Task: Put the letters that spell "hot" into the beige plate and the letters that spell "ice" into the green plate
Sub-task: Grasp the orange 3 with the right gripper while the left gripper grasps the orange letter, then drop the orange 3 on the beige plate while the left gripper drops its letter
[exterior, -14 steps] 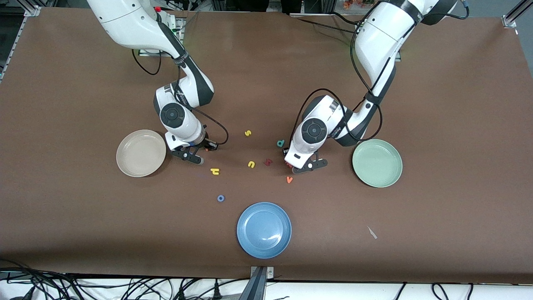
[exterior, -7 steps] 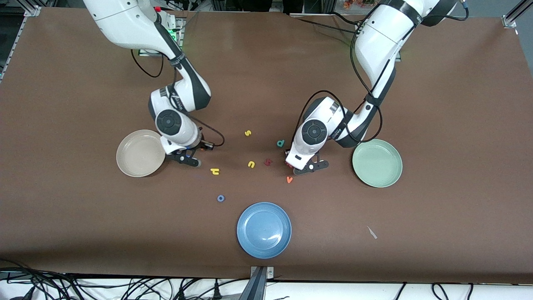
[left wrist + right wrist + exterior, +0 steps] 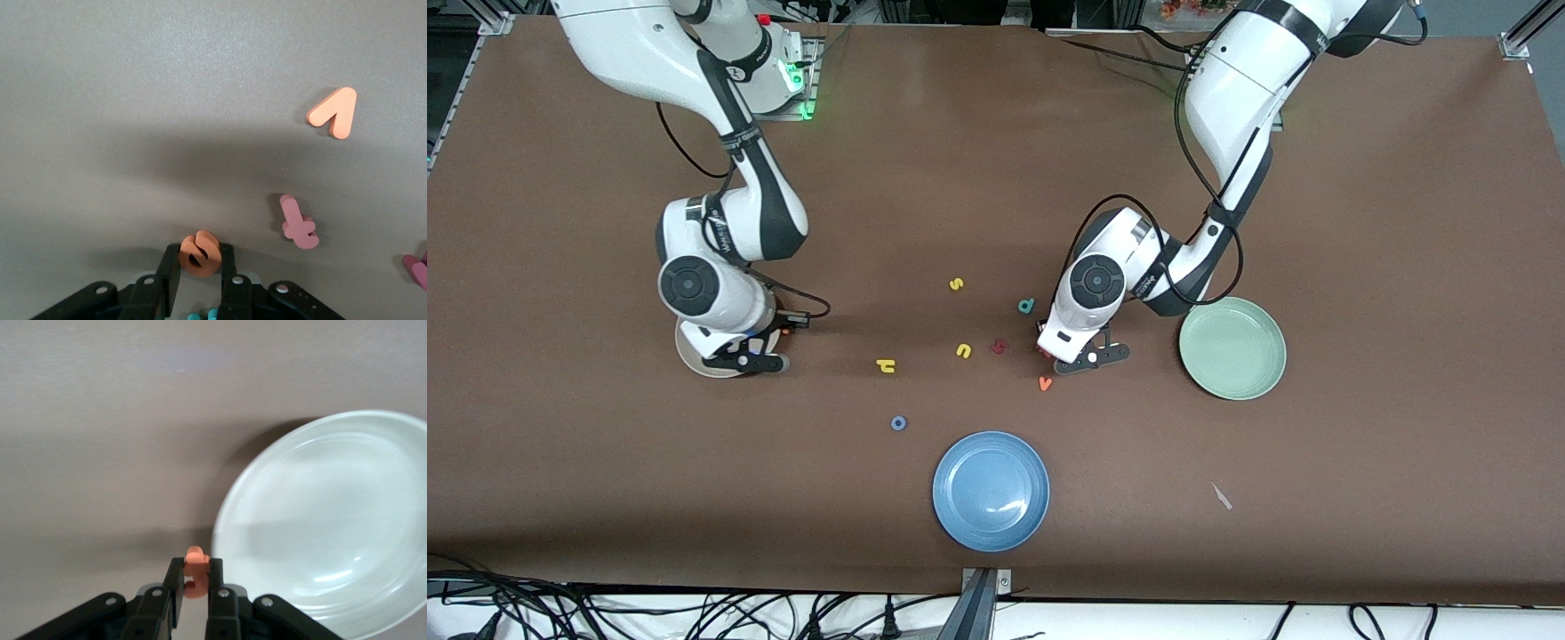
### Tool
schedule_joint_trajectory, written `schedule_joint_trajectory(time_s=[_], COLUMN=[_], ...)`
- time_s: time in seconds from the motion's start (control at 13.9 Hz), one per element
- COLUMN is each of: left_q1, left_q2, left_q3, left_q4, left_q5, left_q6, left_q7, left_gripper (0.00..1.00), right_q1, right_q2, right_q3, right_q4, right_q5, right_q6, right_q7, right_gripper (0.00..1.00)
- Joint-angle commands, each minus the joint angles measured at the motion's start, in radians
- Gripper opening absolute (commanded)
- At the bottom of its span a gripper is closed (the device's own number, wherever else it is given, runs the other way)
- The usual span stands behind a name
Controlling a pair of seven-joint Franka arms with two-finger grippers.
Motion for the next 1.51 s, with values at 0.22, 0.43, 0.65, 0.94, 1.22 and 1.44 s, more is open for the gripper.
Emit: schedule_joint_trajectory(time_s=[0.22, 0.43, 0.65, 0.94, 1.22, 1.44], left_q1=[0.064, 0.153, 0.244, 0.377, 0.387, 0.388], left_q2=[-0.088, -0.144, -0.158, -0.141, -0.043, -0.03], left_q3=[0.002, 0.0, 0.006, 0.003, 0.003, 0.003], left_q4=[0.016, 0.014, 0.014, 0.007, 0.005, 0.004], left_q5=[0.037, 0.037, 0.039, 0.045, 0.045, 0.045], left_q6=[-0.152, -0.261, -0.319, -0.315, -0.266, -0.253], left_q7=[0.037, 0.206, 0.328, 0.525, 0.542, 0.542], left_gripper=[0.0, 0.0, 0.0, 0.0, 0.0, 0.63], right_q1=[-0.018, -0.024, -0.021, 0.022, 0.166, 0.218], right_q2=[-0.034, -0.026, -0.028, -0.018, 0.073, 0.162], right_q3=[-0.145, -0.142, -0.136, -0.134, -0.139, -0.137], right_q4=[-0.036, -0.018, 0.01, 0.043, 0.154, 0.261], right_q5=[0.018, 0.058, 0.096, 0.312, 0.305, 0.302], right_q6=[-0.007, -0.039, -0.118, -0.104, -0.009, -0.007], right_q7=[-0.206, -0.195, -0.044, 0.321, 0.951, 1.185], right_gripper=[0.44, 1.0, 1.0, 1.0, 1.0, 0.99])
